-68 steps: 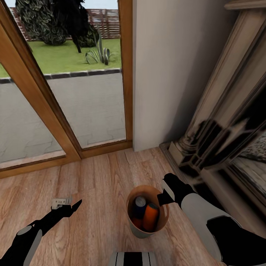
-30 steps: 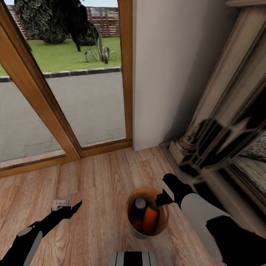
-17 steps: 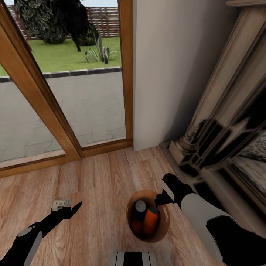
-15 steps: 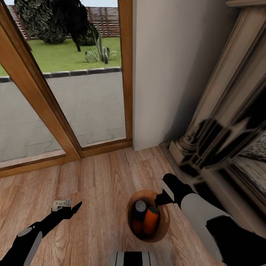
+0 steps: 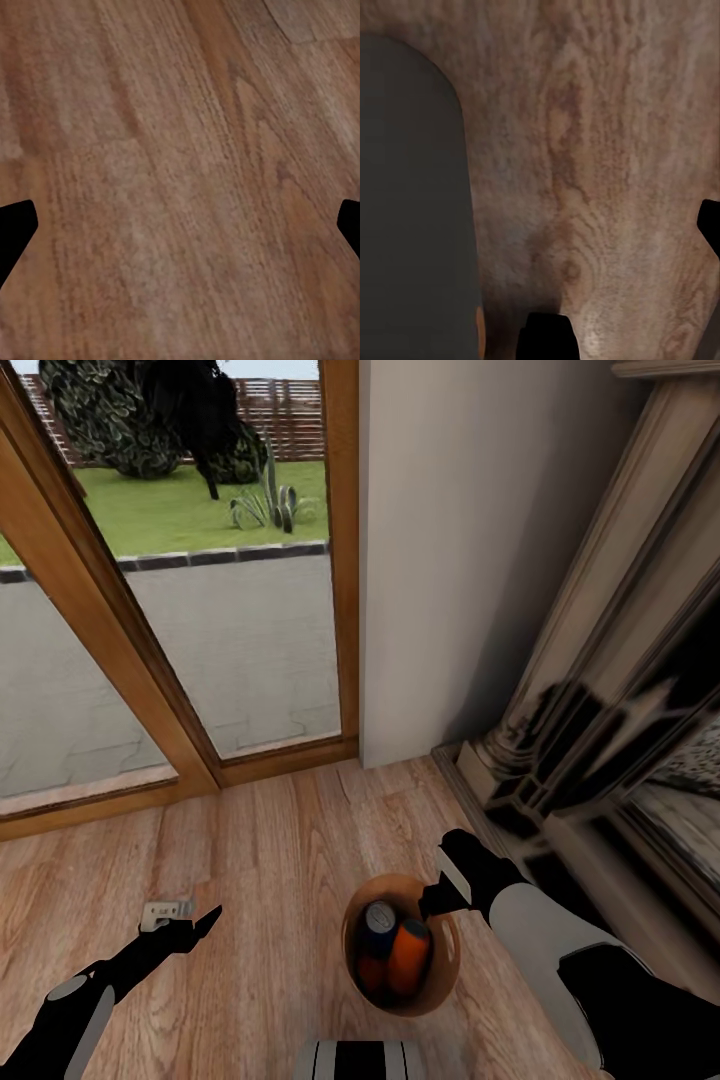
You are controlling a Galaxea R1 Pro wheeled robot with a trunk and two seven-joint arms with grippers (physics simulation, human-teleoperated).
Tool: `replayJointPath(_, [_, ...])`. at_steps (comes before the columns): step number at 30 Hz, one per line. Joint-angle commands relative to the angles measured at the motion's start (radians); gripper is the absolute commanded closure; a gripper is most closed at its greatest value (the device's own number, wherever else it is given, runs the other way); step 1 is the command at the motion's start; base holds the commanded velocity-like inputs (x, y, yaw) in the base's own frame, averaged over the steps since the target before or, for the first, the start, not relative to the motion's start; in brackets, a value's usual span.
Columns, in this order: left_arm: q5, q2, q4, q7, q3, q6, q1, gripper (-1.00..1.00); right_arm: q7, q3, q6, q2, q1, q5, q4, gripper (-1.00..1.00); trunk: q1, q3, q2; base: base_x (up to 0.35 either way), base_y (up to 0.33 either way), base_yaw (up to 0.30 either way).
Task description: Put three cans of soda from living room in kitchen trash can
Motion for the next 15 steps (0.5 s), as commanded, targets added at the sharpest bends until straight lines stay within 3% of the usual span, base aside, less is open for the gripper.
replayJointPath(1, [0.000,0.000,0.000,0.000,0.000,0.000,0.000,-1.00,-0.001,0.001,0.000,0.000,0.000,0.004,-0.001,-1.00,0.000,0.000,0.000,0.000,0.000,0.000])
replayJointPath(15, [-0.001,0.000,0.001,0.000,0.000,0.000,0.000,-1.00,-0.001,0.002,0.000,0.000,0.000,0.006,0.000,-1.00,0.000,0.000,0.000,0.000,0.000,0.000])
